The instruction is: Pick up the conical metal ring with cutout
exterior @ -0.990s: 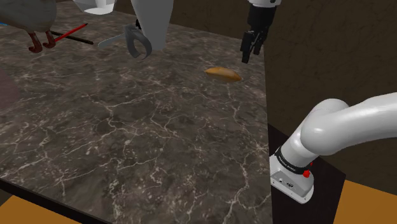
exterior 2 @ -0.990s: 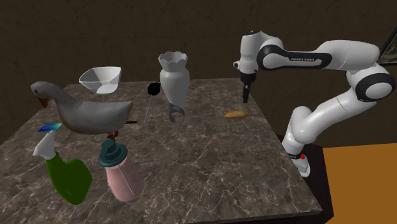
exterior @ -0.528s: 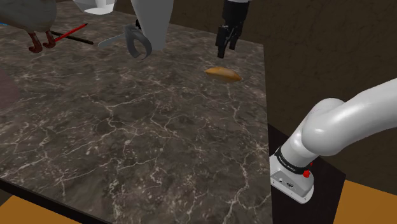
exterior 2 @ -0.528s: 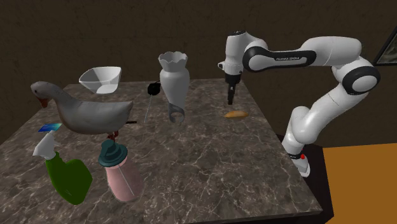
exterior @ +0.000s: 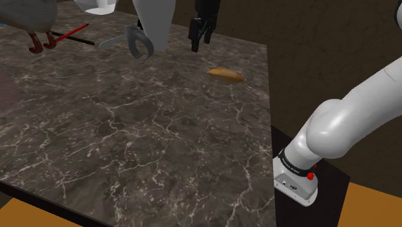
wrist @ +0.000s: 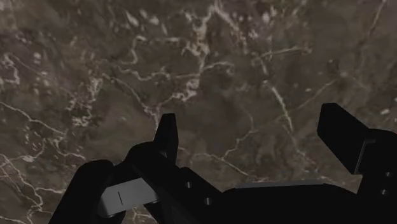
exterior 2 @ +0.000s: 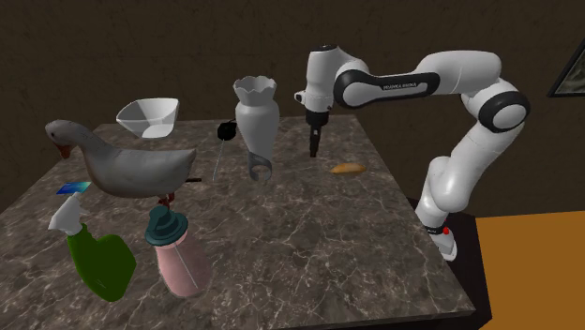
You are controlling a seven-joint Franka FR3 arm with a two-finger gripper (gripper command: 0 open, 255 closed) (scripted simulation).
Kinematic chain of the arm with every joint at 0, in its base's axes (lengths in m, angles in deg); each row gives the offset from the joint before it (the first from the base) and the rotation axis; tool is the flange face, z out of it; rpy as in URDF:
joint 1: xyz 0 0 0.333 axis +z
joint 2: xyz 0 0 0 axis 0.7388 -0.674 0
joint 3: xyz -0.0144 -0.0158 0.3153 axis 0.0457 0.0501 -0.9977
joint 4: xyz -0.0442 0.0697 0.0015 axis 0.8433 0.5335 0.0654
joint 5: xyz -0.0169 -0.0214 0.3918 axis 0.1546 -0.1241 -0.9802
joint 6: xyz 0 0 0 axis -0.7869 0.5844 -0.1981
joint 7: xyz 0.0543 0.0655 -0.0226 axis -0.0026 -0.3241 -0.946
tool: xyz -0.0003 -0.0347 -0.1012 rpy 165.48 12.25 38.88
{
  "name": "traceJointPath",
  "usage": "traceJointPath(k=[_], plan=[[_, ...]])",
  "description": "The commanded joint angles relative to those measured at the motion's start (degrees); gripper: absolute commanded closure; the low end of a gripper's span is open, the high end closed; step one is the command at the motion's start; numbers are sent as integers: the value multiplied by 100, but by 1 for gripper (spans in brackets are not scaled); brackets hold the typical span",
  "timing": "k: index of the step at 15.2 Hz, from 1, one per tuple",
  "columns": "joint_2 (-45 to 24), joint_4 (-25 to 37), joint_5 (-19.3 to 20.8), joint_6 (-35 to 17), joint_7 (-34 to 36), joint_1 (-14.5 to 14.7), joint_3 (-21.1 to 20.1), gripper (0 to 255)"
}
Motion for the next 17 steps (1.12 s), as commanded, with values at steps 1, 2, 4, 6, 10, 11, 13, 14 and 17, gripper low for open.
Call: traceJointPath(k=[1,2,4,6,10,11,13,14,17], plan=[[-348,345,31,-113,28,66,-107,0],[-518,536,56,-142,36,97,-154,0],[-864,939,118,-185,55,164,-248,0],[-1218,1371,197,-203,77,241,-340,0],[-1967,2347,410,-160,125,433,-516,0],[-2166,2620,475,-130,136,494,-556,0],[-2584,3213,619,-40,156,634,-629,0],[-2806,3538,698,21,163,715,-662,0],[-3037,3808,780,11,165,811,-687,0]])
